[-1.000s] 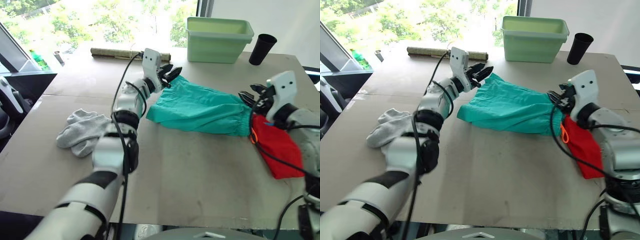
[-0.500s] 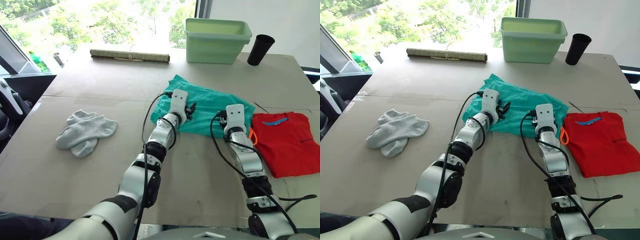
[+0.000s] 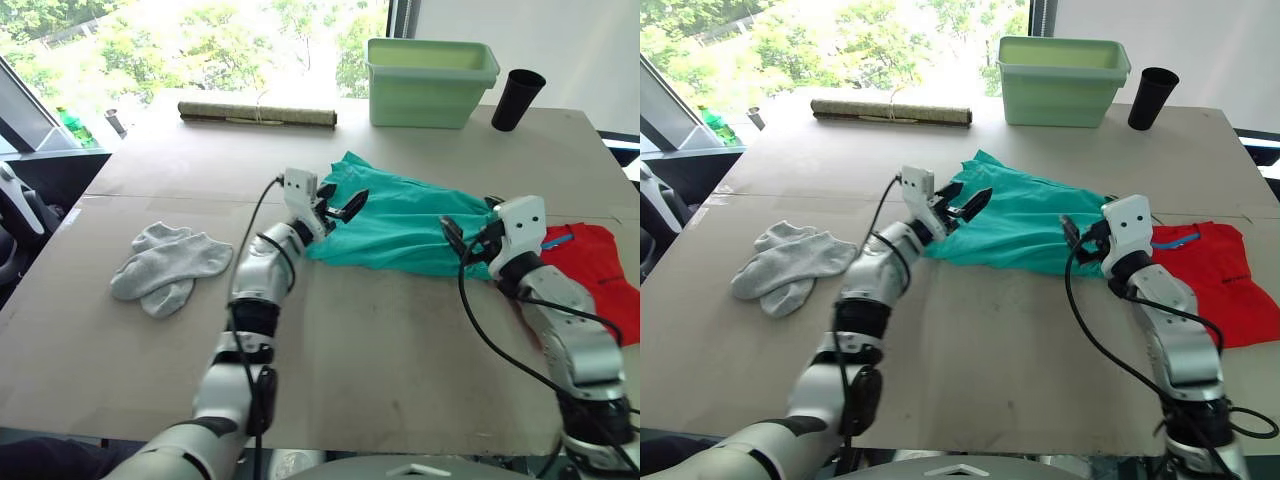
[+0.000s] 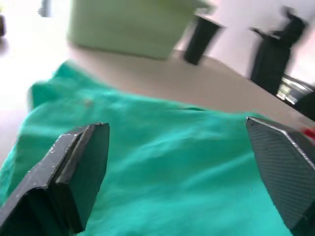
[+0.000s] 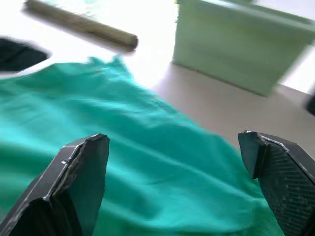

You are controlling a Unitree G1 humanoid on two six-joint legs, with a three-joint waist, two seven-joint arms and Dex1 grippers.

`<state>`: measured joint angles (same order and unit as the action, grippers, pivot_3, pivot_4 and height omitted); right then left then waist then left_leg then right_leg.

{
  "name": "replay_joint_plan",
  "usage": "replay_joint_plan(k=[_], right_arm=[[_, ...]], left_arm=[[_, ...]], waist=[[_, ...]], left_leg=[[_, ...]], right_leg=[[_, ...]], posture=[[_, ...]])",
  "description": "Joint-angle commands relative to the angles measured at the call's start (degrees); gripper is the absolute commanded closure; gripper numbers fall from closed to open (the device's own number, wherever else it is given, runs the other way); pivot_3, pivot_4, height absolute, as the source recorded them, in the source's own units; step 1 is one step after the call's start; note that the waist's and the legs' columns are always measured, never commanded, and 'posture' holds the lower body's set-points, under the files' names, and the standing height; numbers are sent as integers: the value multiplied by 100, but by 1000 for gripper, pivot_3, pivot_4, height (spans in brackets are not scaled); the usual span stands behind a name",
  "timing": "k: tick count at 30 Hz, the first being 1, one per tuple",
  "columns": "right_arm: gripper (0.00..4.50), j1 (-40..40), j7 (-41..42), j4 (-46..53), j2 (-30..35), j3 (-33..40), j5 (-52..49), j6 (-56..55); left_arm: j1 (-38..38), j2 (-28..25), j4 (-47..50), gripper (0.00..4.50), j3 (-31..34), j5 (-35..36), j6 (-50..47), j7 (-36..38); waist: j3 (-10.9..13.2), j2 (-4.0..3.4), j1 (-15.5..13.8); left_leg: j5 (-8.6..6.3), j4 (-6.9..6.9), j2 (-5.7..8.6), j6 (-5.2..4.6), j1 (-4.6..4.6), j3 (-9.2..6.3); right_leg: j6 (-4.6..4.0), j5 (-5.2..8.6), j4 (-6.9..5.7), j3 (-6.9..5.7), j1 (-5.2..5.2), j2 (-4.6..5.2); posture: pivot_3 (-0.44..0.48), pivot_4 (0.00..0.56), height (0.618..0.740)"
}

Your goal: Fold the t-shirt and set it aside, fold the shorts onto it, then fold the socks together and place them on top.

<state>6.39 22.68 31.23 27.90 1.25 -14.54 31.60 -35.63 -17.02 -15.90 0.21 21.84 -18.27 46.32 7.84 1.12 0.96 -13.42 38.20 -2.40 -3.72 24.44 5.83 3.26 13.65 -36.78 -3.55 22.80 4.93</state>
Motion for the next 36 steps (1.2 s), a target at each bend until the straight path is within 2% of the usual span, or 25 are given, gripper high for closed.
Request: replay_joint_plan(k=[1, 2, 4, 7, 10, 12, 15, 16, 18, 19, 22, 23, 24, 25, 30, 34, 36], right_arm=[[0, -412, 886, 542, 1020, -130, -44, 392], [0, -498, 1030, 540, 1259, -160, -5, 413], [0, -551, 1166, 417, 1509, -187, 16, 412], [0, -474, 1363, -126, 1965, -452, 452, 248], [0, -203, 1507, -676, 2069, -638, 658, 78], [0, 349, 1644, -1345, 2049, -874, 872, -32], [816, 884, 1935, -2086, 2010, -1149, 984, -43], [1359, 1016, 2061, -2257, 1976, -1199, 938, 15], [2253, 1207, 2335, -2450, 1917, -1245, 792, 190], [2859, 1319, 2499, -2533, 1917, -1278, 749, 256], [4387, 1438, 3009, -2498, 2040, -1358, 668, 170], [4500, 1396, 3212, -2326, 2097, -1333, 540, 190], [4500, 1354, 3368, -2172, 2145, -1305, 443, 218], [4500, 1272, 3516, -1962, 2236, -1281, 364, 229], [4500, 600, 3600, -801, 2672, -957, 95, 687], [4500, -56, 2835, -423, 2536, -462, 345, 628], [3855, -497, 2743, -266, 2598, -229, 392, 524]], left_arm=[[423, -1230, 884, 24, -638, -13, 61, 2031], [492, -1489, 914, 24, -719, -36, 191, 2381], [464, -1626, 747, 24, -715, -46, 343, 2531], [270, -1853, -127, 24, -1111, -886, 1477, 2749], [-185, -1666, -1241, 24, -1258, -1480, 2106, 2300], [-641, -1551, -2288, 24, -1548, -2112, 2790, 1990], [-1011, -1446, -3182, 0, -1742, -2498, 3145, 1978], [-1072, -1410, -3355, 546, -1745, -2517, 3227, 2006], [-1125, -1344, -3551, 1198, -1671, -2443, 3310, 2158], [-1082, -1332, -3498, 1752, -1572, -2270, 3132, 2345], [-739, -1478, -2897, 3181, -1335, -1824, 2588, 2856], [-471, -1628, -2403, 3468, -1249, -1630, 2291, 3054], [-212, -1772, -1920, 4162, -1176, -1463, 2014, 3198], [143, -1965, -1279, 4450, -1077, -1270, 1671, 3264], [2334, -2837, 2037, 4450, -324, -339, 69, 2834], [3290, -2661, 3194, 4450, 21, -99, -418, 1986], [3420, -2570, 3414, 3755, 121, 128, -652, 1835]], waist=[[-3, -7, -5], [-2, -10, -7], [1, -13, -21], [2, -14, -90], [1, -9, -118], [2, -8, -125], [0, -8, -147], [-2, -7, -159], [-8, -6, -163], [-9, -6, -162], [-9, -7, -139], [-9, -7, -94], [-9, -8, -68], [-9, -8, -17], [-7, -13, 18], [1, -24, -120], [1, -25, -194]], left_leg=[[0, 1, 2, 0, -1, 1], [-1, 1, 4, 0, -4, 3], [-7, 0, 5, -9, -9, 4], [-18, 15, 6, -29, -4, -3], [-18, 17, 14, -32, -1, 0], [-17, 20, 14, -35, 15, 0], [-17, 22, 15, -36, 25, 6], [-17, 21, 16, -37, 24, 8], [-19, 21, 13, -39, 22, 8], [-19, 21, 12, -38, 21, 7], [-19, 21, 7, -39, 18, 7], [-19, 21, 5, -40, 20, 7], [-20, 19, 2, -39, 20, 6], [-20, 18, 1, -39, 20, 5], [-10, 0, -14, -14, 26, 10], [-26, 6, -13, -32, 26, -7], [-37, 13, -7, -3, 26, -8]], right_leg=[[-1, 1, 0, 1, -1, 3], [-3, 2, 1, 1, -4, 5], [-23, 14, 4, 2, -6, 12], [-26, 14, 6, -6, -3, 21], [-33, 10, 8, -6, -2, 32], [-33, 7, 6, -6, 4, 29], [-24, 2, 5, -3, 16, 16], [-20, 0, 5, -3, 16, 15], [-11, -5, 4, -3, 14, 12], [-10, -5, 2, -3, 14, 11], [-9, -6, -1, -4, 13, 10], [-10, -5, -1, -4, 16, 10], [-10, -6, -1, -3, 17, 10], [-10, -6, -1, -3, 17, 11], [-10, -3, 2, 5, 33, 12], [-35, 12, 8, -24, 28, 55], [-38, 13, 9, -23, 27, 65]], posture=[[0, 150, 740], [0, 150, 740], [0, 150, 740], [0, 150, 740], [0, 150, 740], [0, 150, 740], [0, 150, 740], [0, 150, 740], [0, 150, 740], [0, 150, 740], [0, 150, 740], [0, 150, 740], [0, 150, 740], [0, 150, 740], [0, 150, 740], [0, 150, 740], [0, 150, 740]])
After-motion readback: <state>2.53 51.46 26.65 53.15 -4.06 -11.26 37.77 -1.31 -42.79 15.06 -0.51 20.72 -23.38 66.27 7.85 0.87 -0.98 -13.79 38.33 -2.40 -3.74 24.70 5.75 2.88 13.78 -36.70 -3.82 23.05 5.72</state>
